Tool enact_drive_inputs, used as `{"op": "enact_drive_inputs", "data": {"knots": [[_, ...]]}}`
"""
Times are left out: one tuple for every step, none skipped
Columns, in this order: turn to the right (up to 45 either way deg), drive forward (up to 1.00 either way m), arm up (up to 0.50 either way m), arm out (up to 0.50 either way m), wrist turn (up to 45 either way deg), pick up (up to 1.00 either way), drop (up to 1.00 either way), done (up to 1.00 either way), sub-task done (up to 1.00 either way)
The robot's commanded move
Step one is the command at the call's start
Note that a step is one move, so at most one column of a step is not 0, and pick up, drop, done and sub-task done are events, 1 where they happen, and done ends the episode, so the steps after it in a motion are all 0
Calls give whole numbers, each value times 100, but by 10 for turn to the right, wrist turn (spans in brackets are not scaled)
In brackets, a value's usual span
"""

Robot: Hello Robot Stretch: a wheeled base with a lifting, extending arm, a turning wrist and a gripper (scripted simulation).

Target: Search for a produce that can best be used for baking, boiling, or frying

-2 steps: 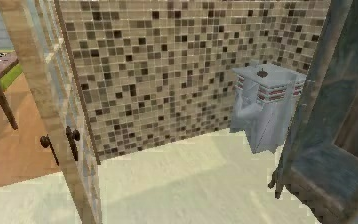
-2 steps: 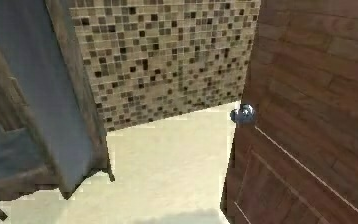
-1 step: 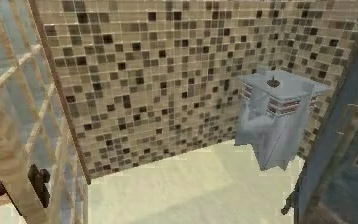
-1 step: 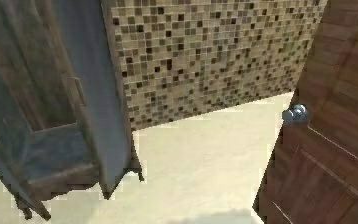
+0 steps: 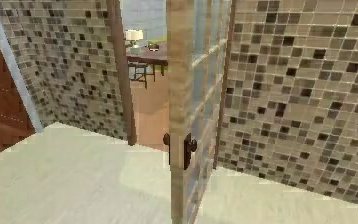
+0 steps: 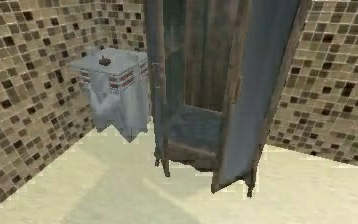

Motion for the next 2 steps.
{"op": "enact_drive_inputs", "data": {"knots": [[-450, 0, 0, 0, 0, 0, 0, 0, 0], [-210, 0, 0, 0, 0, 0, 0, 0, 0]]}}
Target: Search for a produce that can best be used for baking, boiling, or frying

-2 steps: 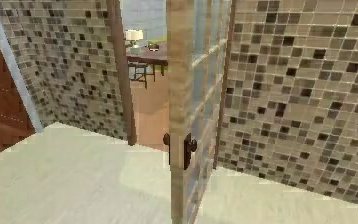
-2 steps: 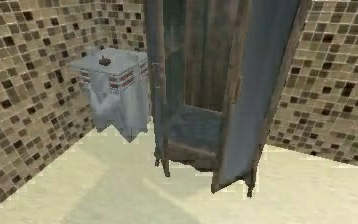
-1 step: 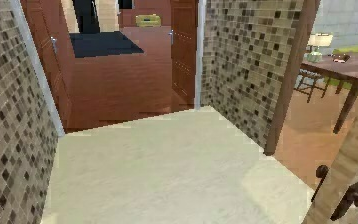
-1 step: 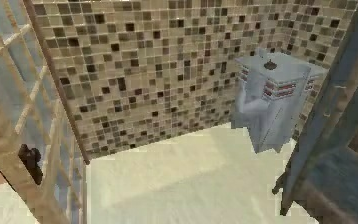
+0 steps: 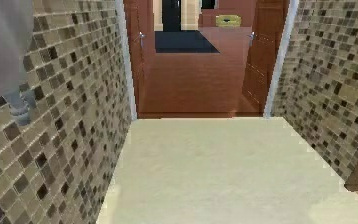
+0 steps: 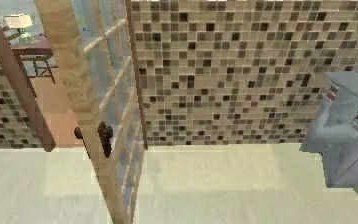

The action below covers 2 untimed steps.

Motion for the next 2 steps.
{"op": "enact_drive_inputs", "data": {"knots": [[0, 100, 0, 0, 0, 0, 0, 0, 0], [-30, 0, 0, 0, 0, 0, 0, 0, 0]]}}
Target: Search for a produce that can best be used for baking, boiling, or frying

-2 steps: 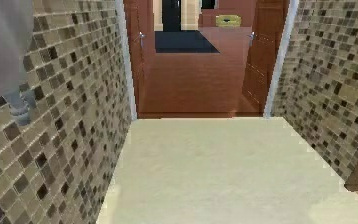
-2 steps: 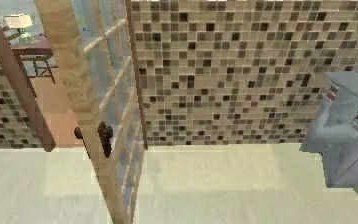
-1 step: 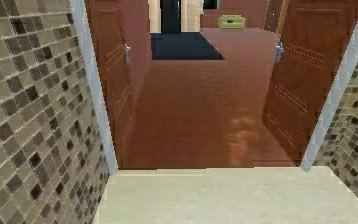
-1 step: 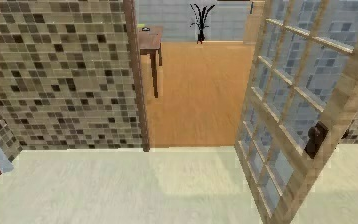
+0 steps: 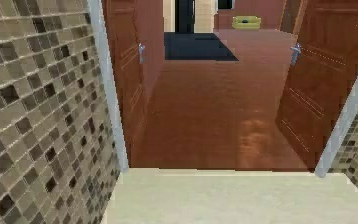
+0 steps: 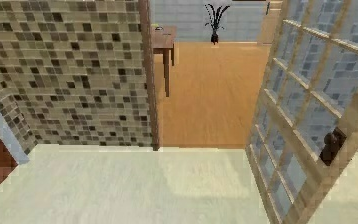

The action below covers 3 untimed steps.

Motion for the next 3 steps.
{"op": "enact_drive_inputs", "data": {"knots": [[0, 100, 0, 0, 0, 0, 0, 0, 0], [0, 100, 0, 0, 0, 0, 0, 0, 0], [0, 100, 0, 0, 0, 0, 0, 0, 0]]}}
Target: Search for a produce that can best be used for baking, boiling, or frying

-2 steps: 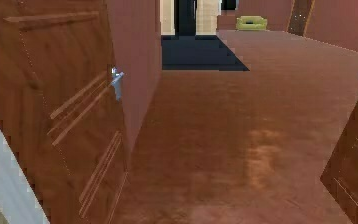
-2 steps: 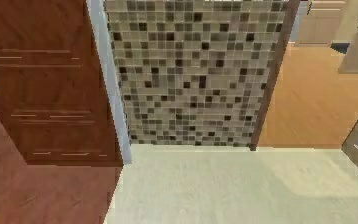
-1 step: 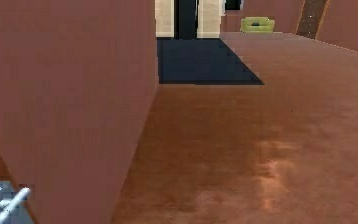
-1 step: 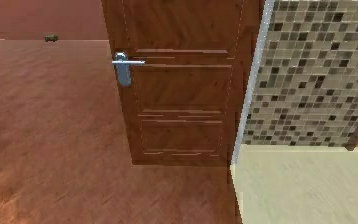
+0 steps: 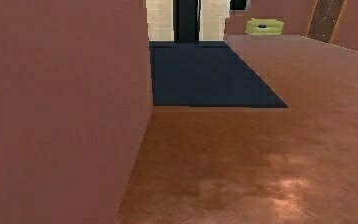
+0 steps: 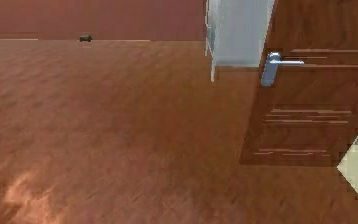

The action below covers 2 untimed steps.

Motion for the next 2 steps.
{"op": "enact_drive_inputs", "data": {"knots": [[0, 100, 0, 0, 0, 0, 0, 0, 0], [0, 100, 0, 0, 0, 0, 0, 0, 0]]}}
